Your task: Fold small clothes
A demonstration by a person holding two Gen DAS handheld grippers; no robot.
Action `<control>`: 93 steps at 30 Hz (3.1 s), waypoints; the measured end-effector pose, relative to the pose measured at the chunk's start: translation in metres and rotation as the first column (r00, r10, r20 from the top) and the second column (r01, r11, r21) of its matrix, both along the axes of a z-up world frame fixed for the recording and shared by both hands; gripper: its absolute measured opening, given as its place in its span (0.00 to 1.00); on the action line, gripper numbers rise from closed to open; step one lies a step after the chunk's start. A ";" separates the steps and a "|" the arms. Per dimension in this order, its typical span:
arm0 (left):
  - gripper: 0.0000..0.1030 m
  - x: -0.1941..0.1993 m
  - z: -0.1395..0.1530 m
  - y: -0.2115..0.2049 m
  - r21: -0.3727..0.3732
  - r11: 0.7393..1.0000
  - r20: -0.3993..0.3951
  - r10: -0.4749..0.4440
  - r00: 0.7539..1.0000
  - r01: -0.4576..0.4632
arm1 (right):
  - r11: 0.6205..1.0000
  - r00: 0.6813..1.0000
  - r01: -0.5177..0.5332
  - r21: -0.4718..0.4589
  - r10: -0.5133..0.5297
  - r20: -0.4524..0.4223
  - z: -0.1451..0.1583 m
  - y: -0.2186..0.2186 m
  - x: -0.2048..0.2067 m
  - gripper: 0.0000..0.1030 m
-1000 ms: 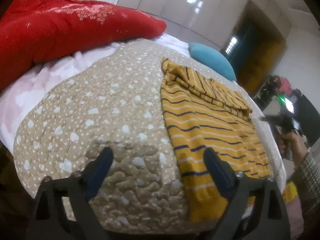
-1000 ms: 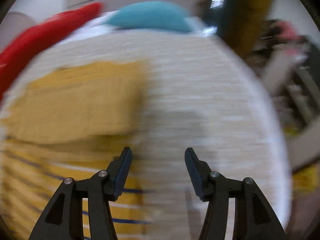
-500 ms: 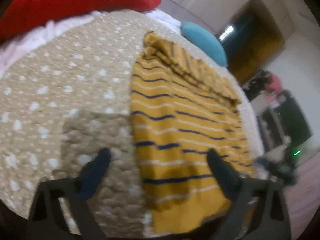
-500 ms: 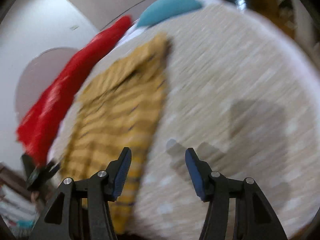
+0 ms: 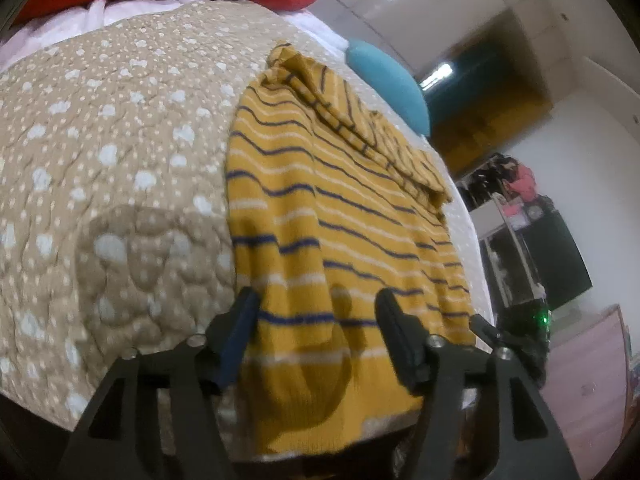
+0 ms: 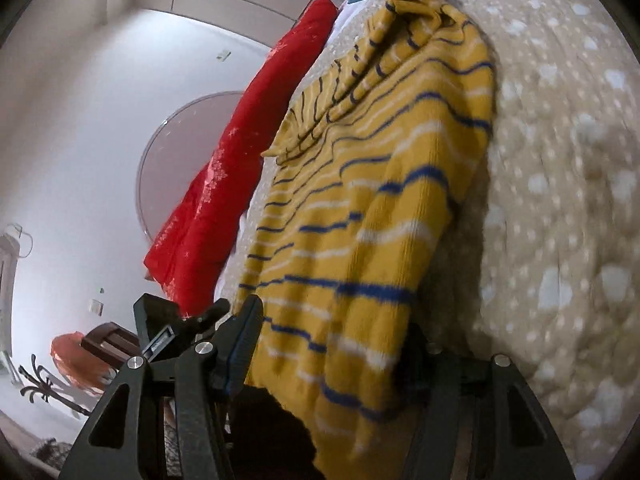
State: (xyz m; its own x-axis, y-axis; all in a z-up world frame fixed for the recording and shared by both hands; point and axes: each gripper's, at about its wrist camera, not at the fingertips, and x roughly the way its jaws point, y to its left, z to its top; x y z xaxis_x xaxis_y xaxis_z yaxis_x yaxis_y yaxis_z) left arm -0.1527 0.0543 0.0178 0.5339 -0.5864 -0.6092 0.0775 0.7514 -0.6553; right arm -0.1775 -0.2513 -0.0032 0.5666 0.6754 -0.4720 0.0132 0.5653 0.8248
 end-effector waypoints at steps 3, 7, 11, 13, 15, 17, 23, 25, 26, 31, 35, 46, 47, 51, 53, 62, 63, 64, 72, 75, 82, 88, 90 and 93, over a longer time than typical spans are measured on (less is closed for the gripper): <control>0.73 -0.016 0.000 -0.006 0.042 0.999 0.026 -0.017 1.000 0.016 | 1.000 1.000 -0.004 0.000 0.004 0.008 0.000 0.006 -0.009 0.58; 0.76 -0.031 -0.002 -0.023 0.144 0.989 0.054 -0.044 0.998 0.036 | 1.000 1.000 -0.022 -0.003 0.022 -0.002 -0.002 0.012 -0.027 0.58; 0.78 -0.035 -0.002 -0.034 0.196 0.979 0.066 -0.068 0.995 0.054 | 0.999 0.999 -0.044 -0.029 0.044 -0.011 -0.007 0.021 -0.035 0.58; 0.80 -0.034 -0.002 -0.031 0.169 0.984 0.063 -0.068 0.996 0.057 | 0.999 0.999 -0.046 -0.026 0.046 -0.016 -0.009 0.024 -0.036 0.58; 0.80 -0.036 -0.003 -0.019 0.122 0.992 0.048 -0.051 0.998 0.045 | 0.999 0.999 -0.042 -0.026 0.042 -0.014 -0.010 0.027 -0.038 0.58; 0.80 -0.039 -0.006 -0.004 0.089 0.996 0.018 -0.009 1.000 0.007 | 0.999 0.999 -0.037 -0.009 0.037 -0.012 -0.013 0.025 -0.041 0.58; 0.80 -0.036 -0.015 0.015 0.002 0.999 -0.030 0.040 0.999 -0.040 | 0.999 0.999 -0.029 0.042 0.029 -0.014 -0.020 0.019 -0.040 0.58; 0.83 -0.028 -0.016 0.008 0.002 1.000 -0.036 0.026 0.999 -0.026 | 0.999 1.000 -0.027 0.041 0.027 -0.012 -0.021 0.019 -0.041 0.58; 0.84 -0.023 -0.015 0.002 0.003 1.000 -0.034 0.017 0.999 -0.017 | 0.999 1.000 -0.027 0.039 0.027 -0.011 -0.021 0.020 -0.041 0.58; 0.74 -0.023 -0.009 -0.008 -0.043 0.999 -0.042 -0.020 0.999 0.018 | 0.999 1.000 -0.026 0.019 0.026 -0.010 -0.019 0.021 -0.043 0.58; 0.63 -0.030 0.000 -0.031 -0.029 0.994 -0.018 -0.104 0.994 0.103 | 0.996 0.998 -0.057 -0.074 0.057 -0.002 -0.010 0.039 -0.044 0.61; 0.08 -0.003 -0.014 -0.021 -0.008 1.000 -0.136 -0.023 0.990 0.022 | 0.982 0.997 -0.011 -0.189 -0.005 -0.082 -0.011 0.044 -0.033 0.16; 0.07 -0.004 -0.012 -0.013 -0.037 0.999 -0.137 -0.014 0.990 0.009 | 0.985 0.996 -0.004 -0.171 -0.011 -0.085 -0.010 0.042 -0.034 0.14; 0.07 -0.023 0.018 -0.004 0.021 1.000 -0.035 0.011 0.999 -0.010 | 0.985 0.999 -0.004 -0.170 -0.003 -0.041 0.010 0.043 -0.042 0.11; 0.07 -0.037 0.034 -0.002 0.050 0.999 0.012 0.009 1.000 -0.009 | 0.985 1.000 -0.014 -0.172 0.015 0.004 0.029 0.045 -0.053 0.10; 0.07 -0.069 0.038 0.000 0.103 0.994 0.030 -0.032 0.999 0.029 | 0.963 0.992 -0.124 -0.239 0.127 -0.004 0.046 0.069 -0.112 0.10; 0.07 -0.066 0.035 0.001 0.100 0.995 0.014 -0.028 0.999 0.027 | 0.966 0.993 -0.120 -0.230 0.119 -0.020 0.041 0.067 -0.110 0.10; 0.07 -0.061 0.035 0.003 0.098 0.995 0.010 -0.024 1.000 0.023 | 0.969 0.993 -0.114 -0.219 0.111 -0.025 0.039 0.065 -0.107 0.10; 0.07 0.010 0.099 -0.018 0.156 0.987 0.196 -0.002 0.981 -0.029 | 0.956 0.983 -0.063 -0.285 0.109 0.147 0.108 0.043 -0.047 0.11; 0.07 0.061 0.124 -0.026 0.177 0.983 0.250 0.010 0.968 -0.056 | 0.937 0.973 0.002 -0.348 0.078 0.217 0.136 0.039 -0.002 0.11; 0.07 0.166 0.116 -0.036 0.214 0.975 0.164 0.019 0.986 -0.054 | 0.914 0.979 0.102 -0.393 -0.022 0.202 0.140 0.017 0.093 0.11; 0.08 0.217 0.092 -0.051 0.309 0.951 0.104 -0.004 0.995 -0.029 | 0.906 0.991 0.095 -0.413 -0.046 0.125 0.117 0.004 0.146 0.11; 0.11 0.239 0.081 -0.051 0.316 0.948 0.066 0.010 0.998 -0.031 | 0.908 0.992 0.106 -0.406 -0.071 0.100 0.107 -0.006 0.167 0.13; 0.14 0.271 0.066 -0.043 0.254 0.967 -0.003 0.030 1.000 -0.028 | 0.923 0.989 0.147 -0.355 -0.146 0.032 0.086 -0.026 0.196 0.17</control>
